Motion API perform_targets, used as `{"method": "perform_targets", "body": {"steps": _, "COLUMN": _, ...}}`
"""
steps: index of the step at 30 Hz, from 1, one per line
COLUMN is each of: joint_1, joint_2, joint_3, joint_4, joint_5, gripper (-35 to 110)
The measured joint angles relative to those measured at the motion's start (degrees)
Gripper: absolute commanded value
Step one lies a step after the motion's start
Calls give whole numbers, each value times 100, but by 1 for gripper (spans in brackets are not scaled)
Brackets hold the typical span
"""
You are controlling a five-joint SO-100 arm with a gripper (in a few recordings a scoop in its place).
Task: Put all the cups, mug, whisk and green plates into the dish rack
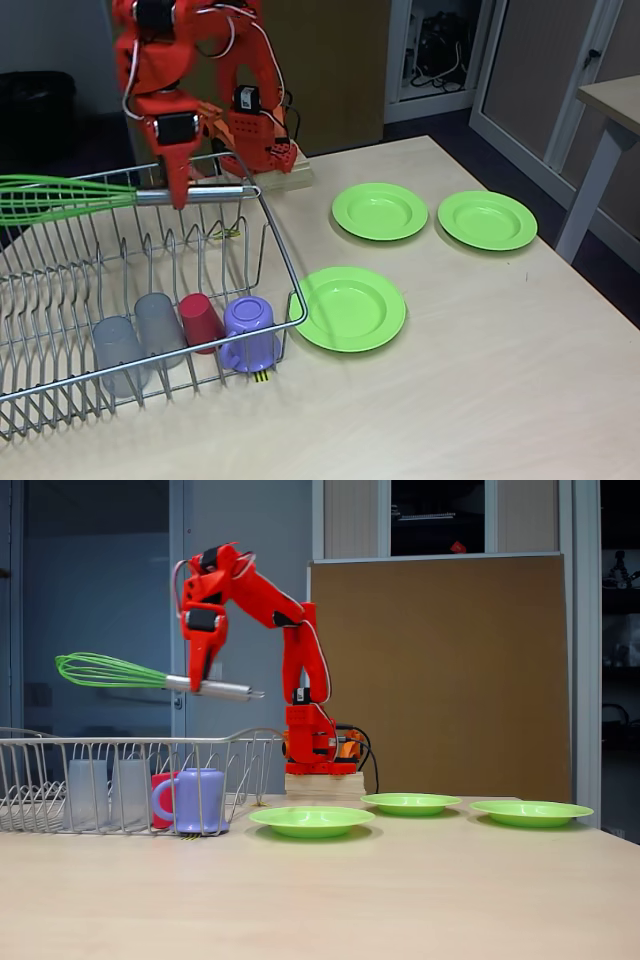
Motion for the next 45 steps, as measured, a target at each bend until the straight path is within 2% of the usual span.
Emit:
{"method": "perform_targets", "body": {"steps": 12, "joint_1": 79, "joint_2": -2795, "joint_3": -1687, "joint_4": -202, "joint_5": -211, "gripper": 0}}
{"method": "perform_targets", "body": {"steps": 19, "joint_1": -44, "joint_2": -3217, "joint_3": -1696, "joint_4": -308, "joint_5": -237, "gripper": 1}}
{"method": "perform_targets", "body": {"steps": 25, "joint_1": -158, "joint_2": -3454, "joint_3": -1696, "joint_4": -431, "joint_5": -229, "gripper": 12}}
{"method": "perform_targets", "body": {"steps": 45, "joint_1": -264, "joint_2": -3533, "joint_3": -1696, "joint_4": -360, "joint_5": -193, "gripper": 21}}
